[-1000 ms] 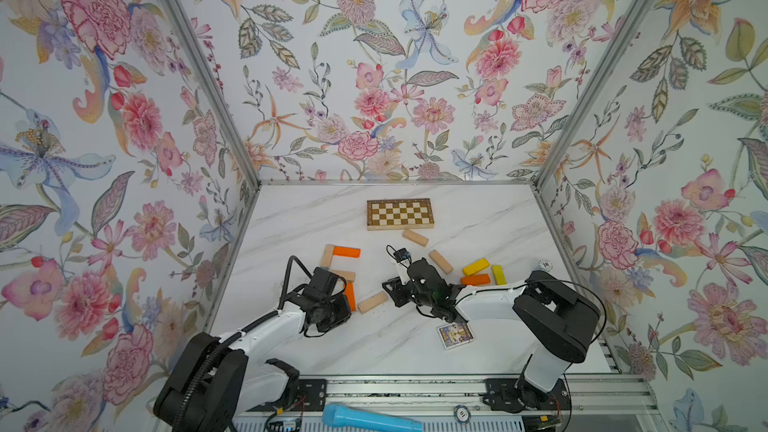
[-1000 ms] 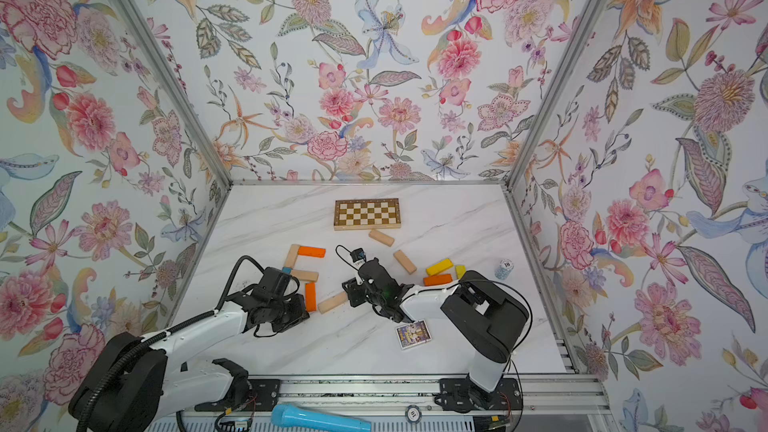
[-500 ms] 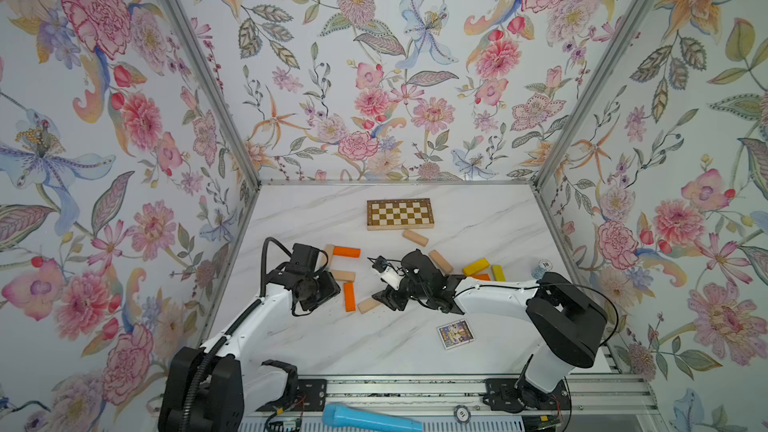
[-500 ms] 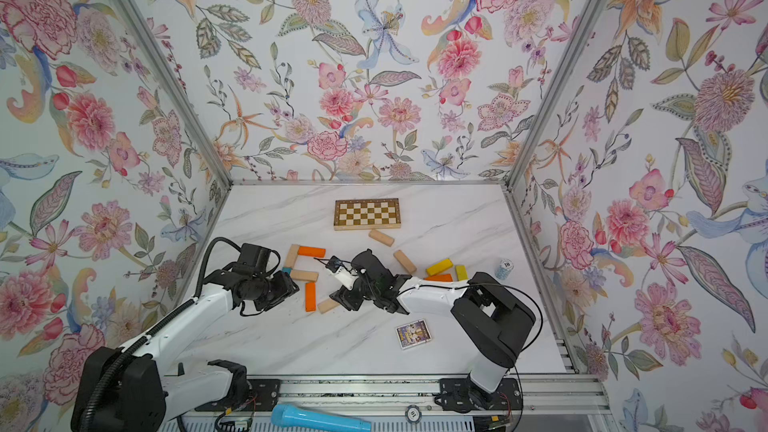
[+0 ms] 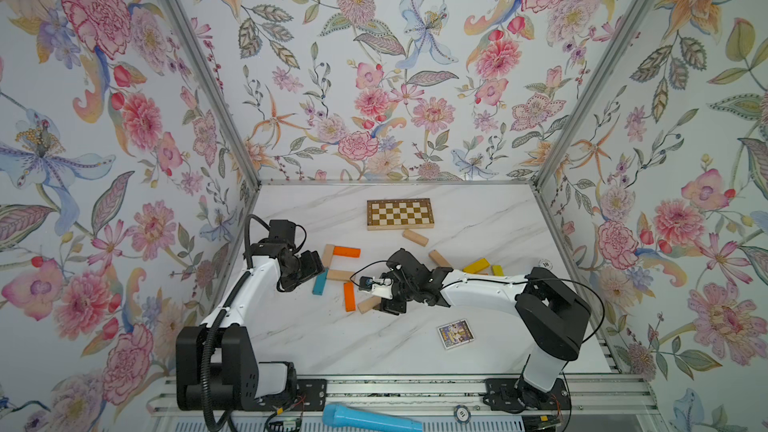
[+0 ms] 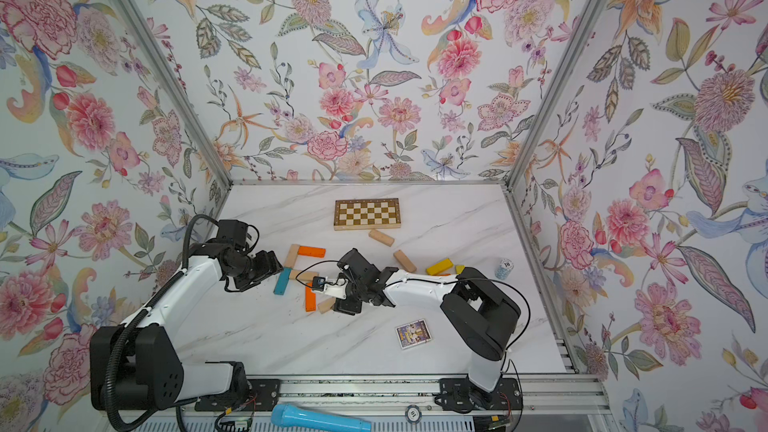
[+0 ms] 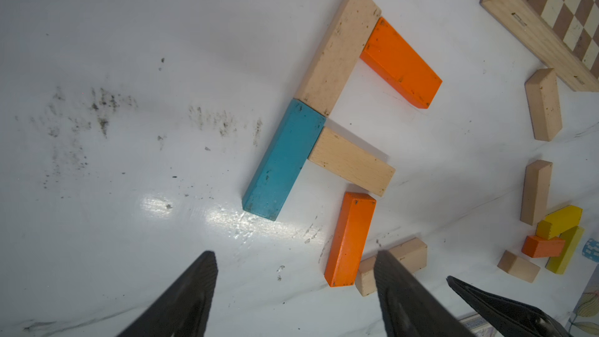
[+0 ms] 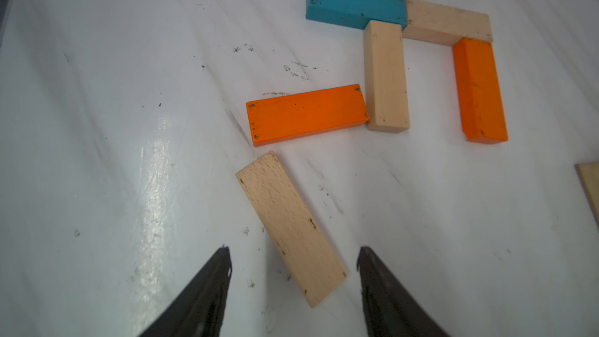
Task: Assemble the number 6 with building blocks
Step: Pick up the building block from the center of the board.
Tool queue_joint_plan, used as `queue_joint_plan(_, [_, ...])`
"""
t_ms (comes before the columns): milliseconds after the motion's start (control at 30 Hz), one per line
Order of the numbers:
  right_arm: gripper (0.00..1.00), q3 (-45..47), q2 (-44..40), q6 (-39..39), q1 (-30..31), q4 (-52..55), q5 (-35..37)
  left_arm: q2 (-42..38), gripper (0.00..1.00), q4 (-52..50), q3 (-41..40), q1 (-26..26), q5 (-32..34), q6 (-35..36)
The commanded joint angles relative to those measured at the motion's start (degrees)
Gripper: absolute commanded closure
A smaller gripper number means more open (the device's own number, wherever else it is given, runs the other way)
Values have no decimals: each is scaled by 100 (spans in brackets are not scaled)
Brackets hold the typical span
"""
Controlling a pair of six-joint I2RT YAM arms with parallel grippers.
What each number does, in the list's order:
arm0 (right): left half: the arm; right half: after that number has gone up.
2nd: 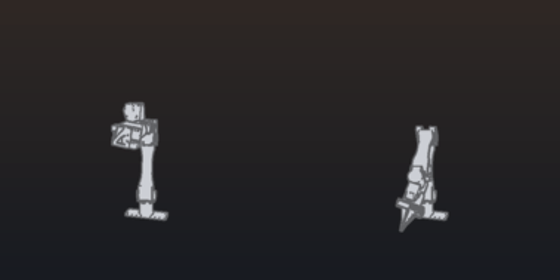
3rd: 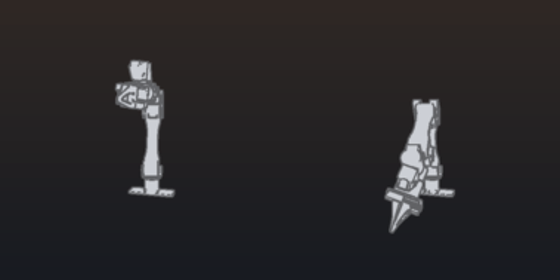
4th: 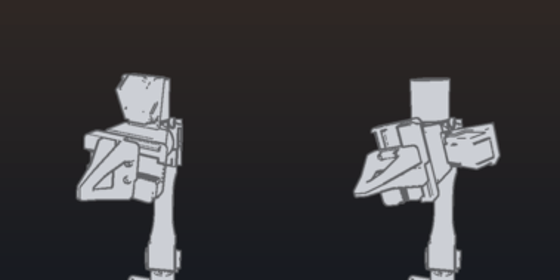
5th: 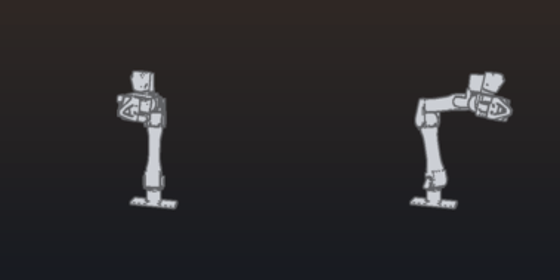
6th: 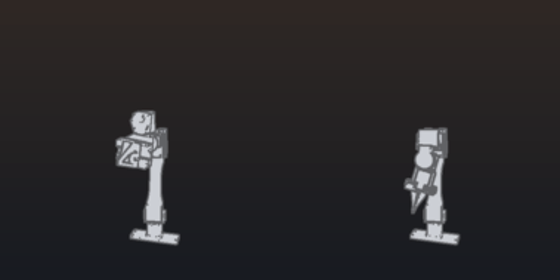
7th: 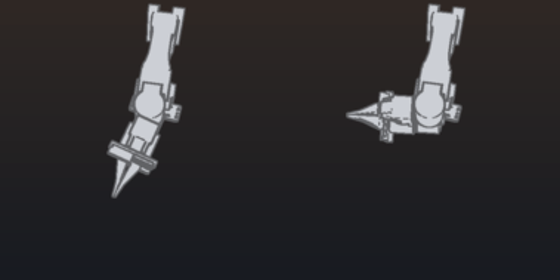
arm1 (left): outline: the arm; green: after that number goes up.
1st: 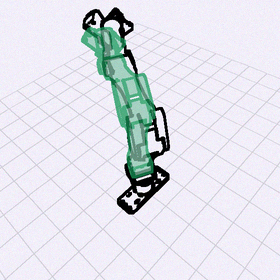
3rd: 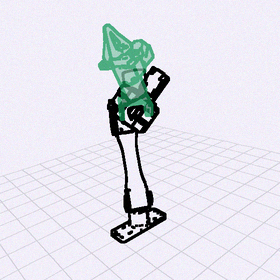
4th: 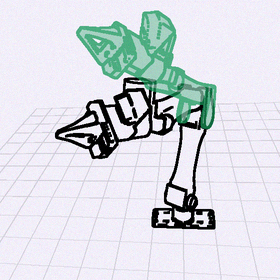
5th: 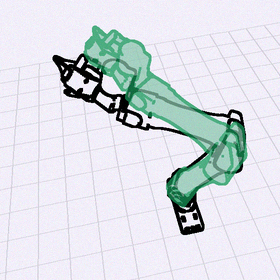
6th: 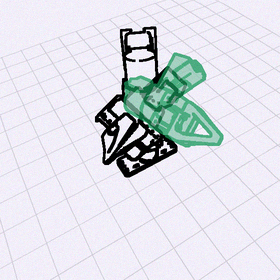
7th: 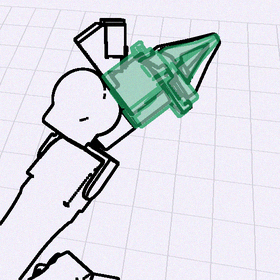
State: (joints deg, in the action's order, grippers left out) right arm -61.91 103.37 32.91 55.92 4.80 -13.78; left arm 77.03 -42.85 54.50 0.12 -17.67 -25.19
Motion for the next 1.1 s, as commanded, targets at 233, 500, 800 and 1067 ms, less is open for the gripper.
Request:
queue_joint_plan(233, [38, -1011, 858, 1204, 16, 1190, 288, 345, 18, 69, 360, -302, -160, 723])
queue_joint_plan(500, [42, -1628, 1393, 1549, 129, 2022, 455, 329, 18, 444, 224, -311, -179, 710])
queue_joint_plan(800, [67, -1551, 1334, 1289, 339, 2500, 386, 210, 16, 495, 211, -320, -122, 734])
queue_joint_plan(1067, [81, -969, 366, 437, 504, 2226, 213, 54, 15, 461, 288, -394, 10, 500])
